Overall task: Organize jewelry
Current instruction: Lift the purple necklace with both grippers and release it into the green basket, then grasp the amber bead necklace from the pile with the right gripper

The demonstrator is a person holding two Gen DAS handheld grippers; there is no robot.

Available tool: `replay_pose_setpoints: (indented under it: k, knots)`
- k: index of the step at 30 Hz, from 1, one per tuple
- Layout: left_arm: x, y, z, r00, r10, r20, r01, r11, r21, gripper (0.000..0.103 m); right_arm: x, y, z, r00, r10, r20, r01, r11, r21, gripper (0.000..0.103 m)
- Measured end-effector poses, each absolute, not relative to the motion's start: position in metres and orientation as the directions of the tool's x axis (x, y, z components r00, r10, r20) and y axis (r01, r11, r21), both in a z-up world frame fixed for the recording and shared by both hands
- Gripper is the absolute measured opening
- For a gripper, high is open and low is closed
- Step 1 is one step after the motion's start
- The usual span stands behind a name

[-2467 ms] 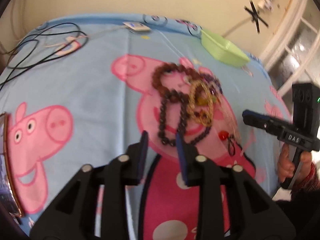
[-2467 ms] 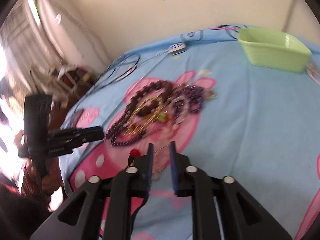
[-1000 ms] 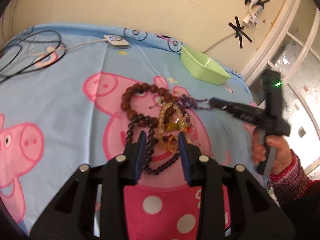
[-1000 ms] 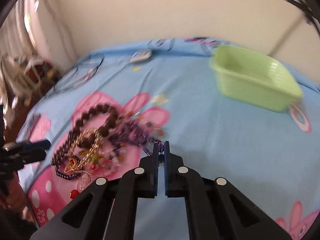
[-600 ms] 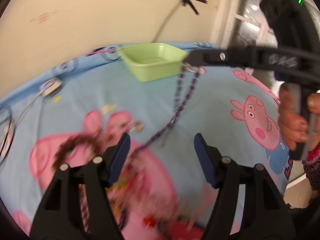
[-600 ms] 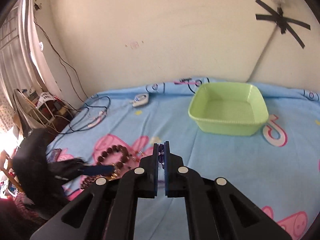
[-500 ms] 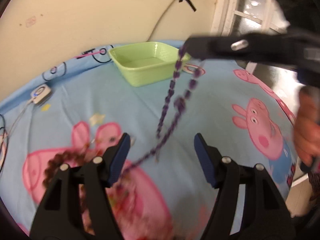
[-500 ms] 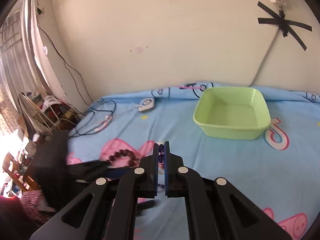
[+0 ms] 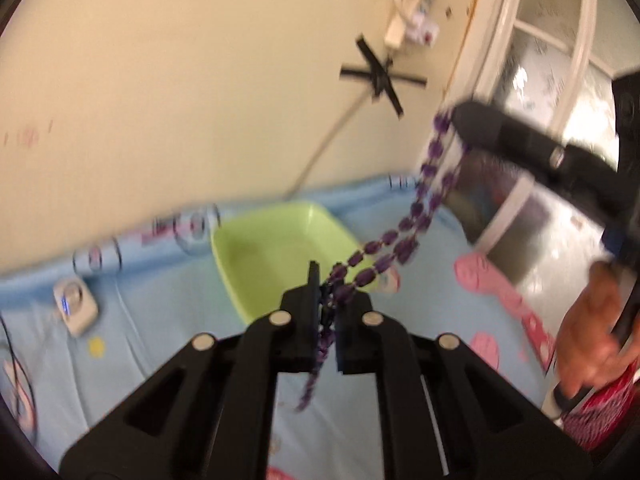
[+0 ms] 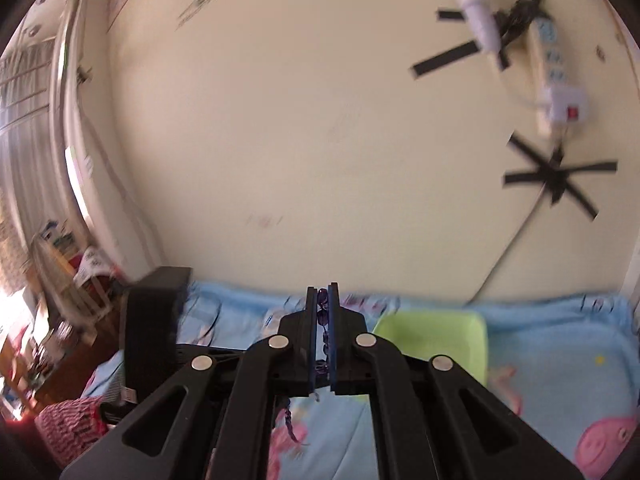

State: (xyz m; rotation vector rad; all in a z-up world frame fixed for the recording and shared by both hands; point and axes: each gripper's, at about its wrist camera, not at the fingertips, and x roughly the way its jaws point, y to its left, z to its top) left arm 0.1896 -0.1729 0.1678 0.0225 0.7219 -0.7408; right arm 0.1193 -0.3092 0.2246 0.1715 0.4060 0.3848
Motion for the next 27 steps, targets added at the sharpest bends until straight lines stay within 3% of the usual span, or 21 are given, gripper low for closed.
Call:
replay_pose_setpoints:
  k: [6,14,17,19,22,24,25,27]
  knots:
    - [0.229,-0.209,0.192,0.525,-0.622,-0.580,0.628,0.744,-0.230,0.006,0.160,-0.340,0.234,0.883,0.339,-0.325,-0.260,0.929,0.263,0.000]
    - [0.273,-0.238,0.090,0.401,-0.498,-0.769,0.547,0.803,-0.235,0.007,0.205,-0.363,0.131,0.821,0.325,-0.470,-0.179,0.927,0.329,0.000]
    - [0.283,-0.235,0.055,0.315,-0.414,-0.854,0.508,0.834,-0.216,0.031,0.214,-0.365,0.095,0.790,0.324,-0.521,-0.141,0.922,0.361,0.000]
    - [0.281,-0.227,0.052,0.311,-0.384,-0.869,0.502,0.843,-0.193,0.033,0.220,-0.368,0.073,0.760,0.316,-0.567,-0.094,0.918,0.385,0.000]
    - [0.272,-0.205,0.064,0.288,-0.410,-0.866,0.518,0.827,-0.219,0.035,0.217,-0.374,0.063,0.759,0.345,-0.552,-0.086,0.894,0.441,0.000]
    - [0.258,-0.182,0.083,0.306,-0.427,-0.851,0.528,0.820,-0.222,0.051,0.207,-0.374,0.067,0.774,0.346,-0.531,-0.092,0.890,0.446,0.000]
    - [0.247,-0.169,0.093,0.340,-0.428,-0.837,0.529,0.823,-0.206,0.053,0.199,-0.373,0.070,0.777,0.354,-0.521,-0.103,0.887,0.450,0.000]
    - [0.231,-0.145,0.106,0.356,-0.465,-0.810,0.541,0.810,-0.227,0.054,0.189,-0.372,0.074,0.787,0.373,-0.492,-0.129,0.878,0.461,0.015]
